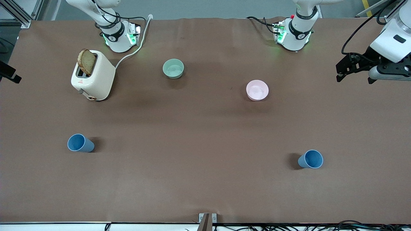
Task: Stack blue cups with both arms
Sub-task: 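Reach the right gripper to one blue cup while the left gripper reaches the other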
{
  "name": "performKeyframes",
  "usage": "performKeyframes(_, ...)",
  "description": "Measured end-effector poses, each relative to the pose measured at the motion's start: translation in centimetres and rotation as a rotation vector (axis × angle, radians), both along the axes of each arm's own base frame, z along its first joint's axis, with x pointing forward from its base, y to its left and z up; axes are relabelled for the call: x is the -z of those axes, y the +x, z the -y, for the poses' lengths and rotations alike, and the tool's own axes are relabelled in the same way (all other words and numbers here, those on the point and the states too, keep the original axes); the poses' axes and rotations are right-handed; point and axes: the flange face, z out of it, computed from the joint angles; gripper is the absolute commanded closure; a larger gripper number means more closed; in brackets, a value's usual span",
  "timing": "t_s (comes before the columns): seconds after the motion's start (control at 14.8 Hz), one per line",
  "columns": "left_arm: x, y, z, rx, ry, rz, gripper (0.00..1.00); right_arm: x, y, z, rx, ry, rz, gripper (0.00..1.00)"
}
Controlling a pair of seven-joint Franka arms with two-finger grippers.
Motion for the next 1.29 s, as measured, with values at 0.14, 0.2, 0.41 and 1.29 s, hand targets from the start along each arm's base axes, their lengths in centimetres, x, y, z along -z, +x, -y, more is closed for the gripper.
performKeyframes(0.14, 0.2, 0.3, -0.2, -0.003, -0.001, -0.004, 0.0, 0.0, 0.0, -0.3, -0.004, 0.0, 0.0, 0.0)
performKeyframes(0.2, 0.3, 0.5, -0.3, -0.005, -0.002, -0.006, 0.0, 0.0, 0.0, -0.4, -0.005, 0.0, 0.0, 0.0)
performKeyframes(0.41, 1.2, 1.7, -2.7, -0.044, -0.005, -0.02, 0.0, 0.0, 0.1, -0.5, -0.007, 0.0, 0.0, 0.0)
performKeyframes(1.29, 35.6, 15.1, -5.7, -0.094, -0.106, 0.107, 0.05, 0.8, 0.6, -0.7, -0.013, 0.0, -0.006, 0.0)
